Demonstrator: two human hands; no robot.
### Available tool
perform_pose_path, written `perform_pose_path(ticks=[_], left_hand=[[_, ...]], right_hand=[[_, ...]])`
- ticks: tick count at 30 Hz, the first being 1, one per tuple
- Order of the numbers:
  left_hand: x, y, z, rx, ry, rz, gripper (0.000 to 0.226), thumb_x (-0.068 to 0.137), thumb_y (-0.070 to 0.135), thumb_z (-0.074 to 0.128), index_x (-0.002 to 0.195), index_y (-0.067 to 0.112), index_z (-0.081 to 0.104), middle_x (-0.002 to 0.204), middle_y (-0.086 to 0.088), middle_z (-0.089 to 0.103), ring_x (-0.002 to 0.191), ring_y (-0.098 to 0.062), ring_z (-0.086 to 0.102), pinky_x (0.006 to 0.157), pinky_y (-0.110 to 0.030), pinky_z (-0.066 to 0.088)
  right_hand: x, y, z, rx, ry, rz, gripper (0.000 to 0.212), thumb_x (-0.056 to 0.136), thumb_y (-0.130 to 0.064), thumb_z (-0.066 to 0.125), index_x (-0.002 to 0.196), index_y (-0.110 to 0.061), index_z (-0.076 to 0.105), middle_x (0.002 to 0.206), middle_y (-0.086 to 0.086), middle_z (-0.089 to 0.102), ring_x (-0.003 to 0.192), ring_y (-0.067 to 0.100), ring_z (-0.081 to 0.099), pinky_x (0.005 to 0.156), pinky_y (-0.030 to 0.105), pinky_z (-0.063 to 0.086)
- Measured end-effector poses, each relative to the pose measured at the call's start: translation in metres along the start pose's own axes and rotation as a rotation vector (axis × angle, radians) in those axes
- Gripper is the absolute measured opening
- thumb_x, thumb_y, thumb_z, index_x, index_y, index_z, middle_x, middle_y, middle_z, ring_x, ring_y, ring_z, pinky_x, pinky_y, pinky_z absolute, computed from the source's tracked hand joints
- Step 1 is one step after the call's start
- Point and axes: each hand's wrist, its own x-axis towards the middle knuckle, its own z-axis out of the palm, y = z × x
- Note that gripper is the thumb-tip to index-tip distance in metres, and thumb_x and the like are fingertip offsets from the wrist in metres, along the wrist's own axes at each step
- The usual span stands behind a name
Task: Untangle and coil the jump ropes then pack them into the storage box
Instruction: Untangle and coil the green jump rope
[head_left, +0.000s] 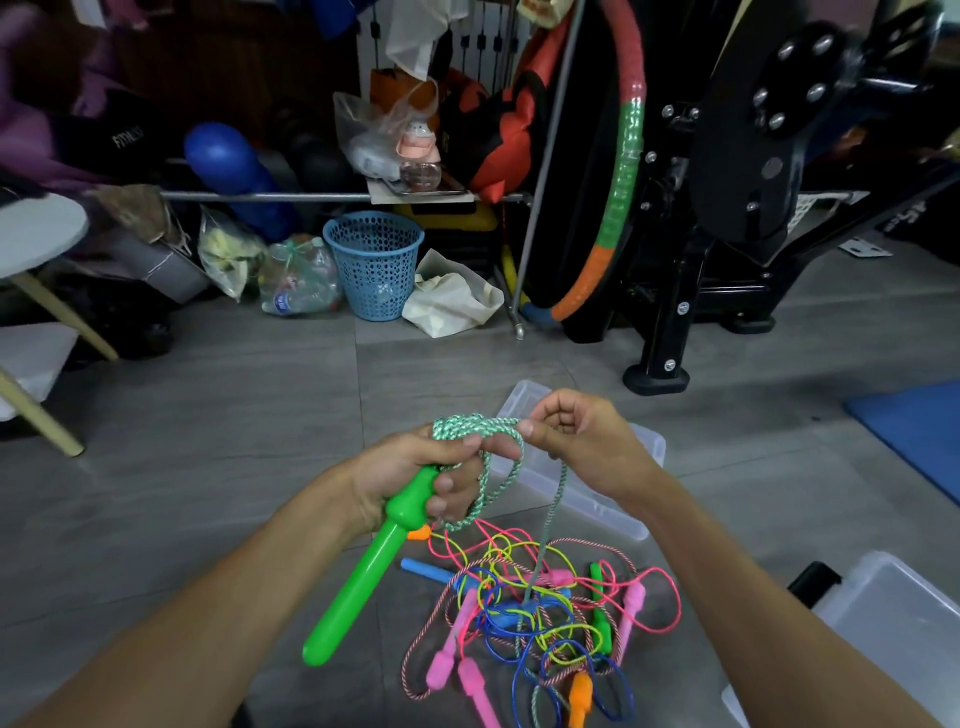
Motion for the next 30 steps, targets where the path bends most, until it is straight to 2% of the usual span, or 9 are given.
perform_pose_path(ticks=[5, 9, 11, 16, 19, 21, 23, 26, 30], left_hand=[[-0.003, 0.012, -0.001, -0.23, 0.073, 0.234, 0.038, 0.072, 0.027, 0.076, 0.106, 0.01, 0.07, 0.046, 0.006, 0.041, 0.037, -0.006, 0.039, 0.044, -0.02, 0.036], [-0.007, 0.023, 0.0, -0.255, 0.378, 0.365, 0.035, 0.084, 0.026, 0.054, 0.113, 0.011, 0.065, 0.045, 0.006, 0.036, 0.037, -0.006, 0.036, 0.042, -0.02, 0.039], [-0.007, 0.022, -0.002, -0.266, 0.524, 0.406, 0.035, 0.089, 0.023, 0.047, 0.12, 0.01, 0.057, 0.048, 0.006, 0.043, 0.039, -0.007, 0.04, 0.044, -0.019, 0.042], [-0.011, 0.029, -0.012, -0.209, 0.666, 0.338, 0.028, 0.095, 0.013, 0.045, 0.094, 0.007, 0.072, 0.097, 0.001, 0.07, 0.059, -0.008, 0.063, 0.058, -0.018, 0.053], [-0.005, 0.027, -0.014, -0.159, 0.722, 0.415, 0.024, 0.096, 0.001, 0.041, 0.113, 0.001, 0.058, 0.119, 0.003, 0.065, 0.094, -0.019, 0.07, 0.086, -0.024, 0.054], [0.003, 0.019, -0.013, 0.09, 0.796, 0.402, 0.021, 0.095, -0.003, 0.042, 0.11, 0.003, 0.055, 0.126, 0.001, 0.06, 0.102, -0.023, 0.066, 0.093, -0.029, 0.051], [0.006, 0.01, -0.011, 0.55, 0.829, 0.297, 0.024, 0.094, -0.002, 0.046, 0.096, 0.016, 0.06, 0.122, -0.003, 0.063, 0.09, -0.012, 0.066, 0.085, -0.023, 0.049], [0.003, 0.0, -0.008, 1.065, 0.685, 0.053, 0.025, 0.096, 0.012, 0.049, 0.081, 0.024, 0.065, 0.083, 0.001, 0.071, 0.06, 0.004, 0.059, 0.062, -0.015, 0.046], [0.004, -0.001, 0.009, 0.961, 0.466, -0.133, 0.041, 0.101, 0.026, 0.041, 0.071, 0.006, 0.062, 0.06, -0.004, 0.066, 0.049, -0.012, 0.058, 0.053, -0.023, 0.045]], right_hand=[[0.004, 0.024, -0.009, -0.102, -0.149, 0.128, 0.015, 0.082, 0.007, 0.065, 0.077, -0.007, 0.061, 0.065, 0.006, 0.058, 0.054, 0.008, 0.057, 0.063, 0.023, 0.049], [-0.004, 0.051, -0.008, -0.29, -0.171, 0.204, 0.014, 0.083, 0.011, 0.059, 0.071, 0.006, 0.054, 0.069, 0.015, 0.056, 0.05, -0.002, 0.056, 0.059, 0.015, 0.046], [-0.005, 0.052, -0.001, -0.197, -0.113, 0.245, 0.018, 0.087, 0.006, 0.058, 0.07, 0.002, 0.054, 0.062, 0.013, 0.057, 0.048, 0.002, 0.056, 0.059, 0.021, 0.047], [-0.004, 0.005, 0.019, -0.069, -0.088, 0.102, 0.02, 0.092, -0.009, 0.057, 0.074, -0.015, 0.063, 0.059, 0.003, 0.056, 0.042, 0.009, 0.046, 0.044, 0.021, 0.043], [-0.012, -0.007, 0.023, -0.076, -0.279, 0.118, 0.016, 0.09, -0.01, 0.06, 0.078, -0.018, 0.068, 0.058, -0.001, 0.058, 0.044, 0.007, 0.048, 0.046, 0.019, 0.043], [-0.014, -0.006, 0.028, -0.077, -0.345, 0.128, 0.016, 0.088, -0.003, 0.061, 0.087, -0.016, 0.07, 0.062, -0.002, 0.06, 0.051, 0.005, 0.052, 0.054, 0.019, 0.047], [-0.013, -0.006, 0.03, -0.086, -0.319, 0.111, 0.023, 0.086, 0.003, 0.061, 0.093, -0.018, 0.069, 0.068, 0.001, 0.06, 0.058, 0.007, 0.055, 0.061, 0.02, 0.048], [-0.009, -0.006, 0.025, -0.088, -0.206, 0.059, 0.032, 0.084, 0.002, 0.064, 0.089, -0.028, 0.07, 0.079, 0.012, 0.062, 0.068, 0.019, 0.054, 0.069, 0.032, 0.046], [-0.008, -0.007, 0.02, -0.095, -0.208, -0.002, 0.029, 0.081, 0.005, 0.065, 0.098, -0.018, 0.059, 0.073, 0.006, 0.06, 0.065, 0.017, 0.057, 0.066, 0.028, 0.047]])
